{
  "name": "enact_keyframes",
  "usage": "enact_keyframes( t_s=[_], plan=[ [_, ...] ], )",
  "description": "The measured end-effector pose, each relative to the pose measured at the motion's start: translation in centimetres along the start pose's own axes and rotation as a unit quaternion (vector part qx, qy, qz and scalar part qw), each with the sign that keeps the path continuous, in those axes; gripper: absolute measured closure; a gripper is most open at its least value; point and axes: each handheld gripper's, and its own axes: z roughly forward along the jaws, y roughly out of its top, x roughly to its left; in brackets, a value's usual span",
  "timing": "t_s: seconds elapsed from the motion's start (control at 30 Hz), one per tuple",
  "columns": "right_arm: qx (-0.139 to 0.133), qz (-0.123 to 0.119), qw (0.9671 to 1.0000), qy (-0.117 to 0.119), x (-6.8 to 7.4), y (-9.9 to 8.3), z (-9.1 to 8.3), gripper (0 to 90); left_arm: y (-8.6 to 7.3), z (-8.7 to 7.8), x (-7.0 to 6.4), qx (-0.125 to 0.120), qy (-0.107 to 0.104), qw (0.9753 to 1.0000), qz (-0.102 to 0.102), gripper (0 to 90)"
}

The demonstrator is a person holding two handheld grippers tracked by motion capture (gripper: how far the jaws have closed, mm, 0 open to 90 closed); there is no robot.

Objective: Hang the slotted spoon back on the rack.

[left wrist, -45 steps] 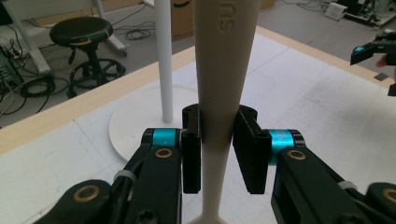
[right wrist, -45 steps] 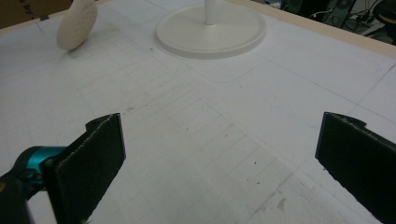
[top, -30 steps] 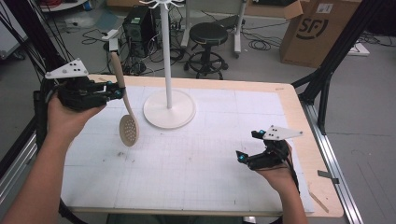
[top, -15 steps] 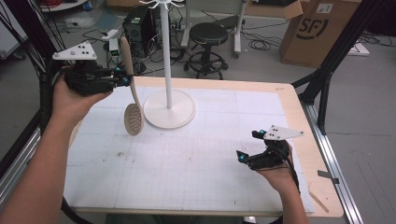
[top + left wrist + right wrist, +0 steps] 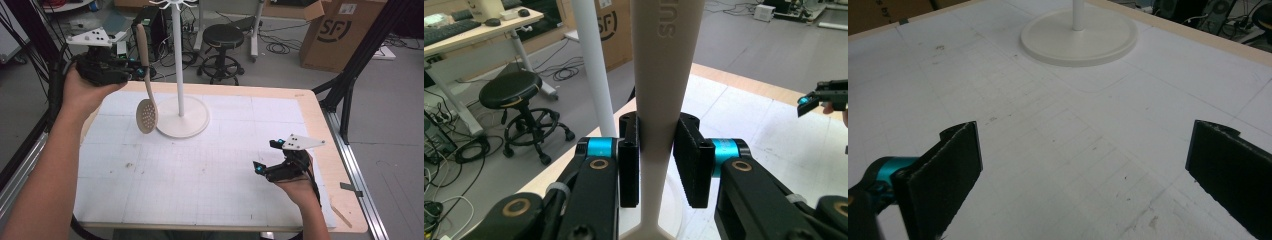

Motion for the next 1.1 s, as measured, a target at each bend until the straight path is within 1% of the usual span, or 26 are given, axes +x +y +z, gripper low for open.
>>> enact_keyframes(
  t_s=[0.07, 0.17, 0.4, 0.47, 0.5, 0.63, 0.73, 0.77, 0.87, 0.97, 1.1],
  plan=[
    [0.001, 0.001, 1.0, 0.0, 0.0, 0.0, 0.0, 0.3, 0.4, 0.2, 0.2, -0.001, 0.001, 1.0, 0.0, 73.3],
    [0.002, -0.001, 1.0, 0.001, 0.0, 0.0, 0.1, 0.3, 1.1, 0.5, 0.5, 0.002, 0.007, 1.0, -0.001, 73.3],
    [-0.001, -0.002, 1.0, 0.001, -0.1, 0.0, 0.1, 0.3, 2.5, 1.0, 1.0, 0.003, 0.009, 0.9999, 0.002, 73.3],
    [-0.001, 0.002, 1.0, 0.002, -0.1, 0.0, 0.0, 0.3, 2.8, 1.2, 1.1, 0.006, 0.009, 0.9999, 0.003, 73.3],
    [-0.003, 0.001, 1.0, 0.001, -0.1, 0.0, 0.0, 0.3, 2.8, 1.3, 1.2, 0.007, 0.011, 0.9999, -0.001, 73.3],
    [-0.003, 0.001, 1.0, 0.001, -0.1, 0.0, 0.0, 0.3, 3.1, 1.8, 1.5, 0.017, 0.016, 0.9997, 0.002, 73.3],
    [-0.001, 0.002, 1.0, 0.002, -0.1, 0.0, 0.0, 0.4, 3.1, 2.2, 1.8, 0.016, 0.014, 0.9998, -0.005, 73.3],
    [-0.001, -0.001, 1.0, 0.002, -0.1, 0.0, 0.1, 0.3, 3.1, 2.4, 1.9, 0.019, 0.015, 0.9997, -0.007, 73.3],
    [0.002, 0.001, 1.0, 0.002, -0.1, 0.0, 0.2, 0.3, 3.1, 2.7, 2.1, 0.021, 0.018, 0.9996, -0.005, 73.3],
    [0.002, 0.0, 1.0, 0.003, -0.1, -0.1, 0.2, 0.3, 3.3, 3.1, 2.2, 0.022, 0.02, 0.9995, -0.008, 73.3],
    [0.002, 0.004, 1.0, 0.002, -0.2, -0.2, 0.2, 0.3, 3.6, 3.4, 2.2, 0.023, 0.025, 0.9994, 0.001, 73.3]
  ],
)
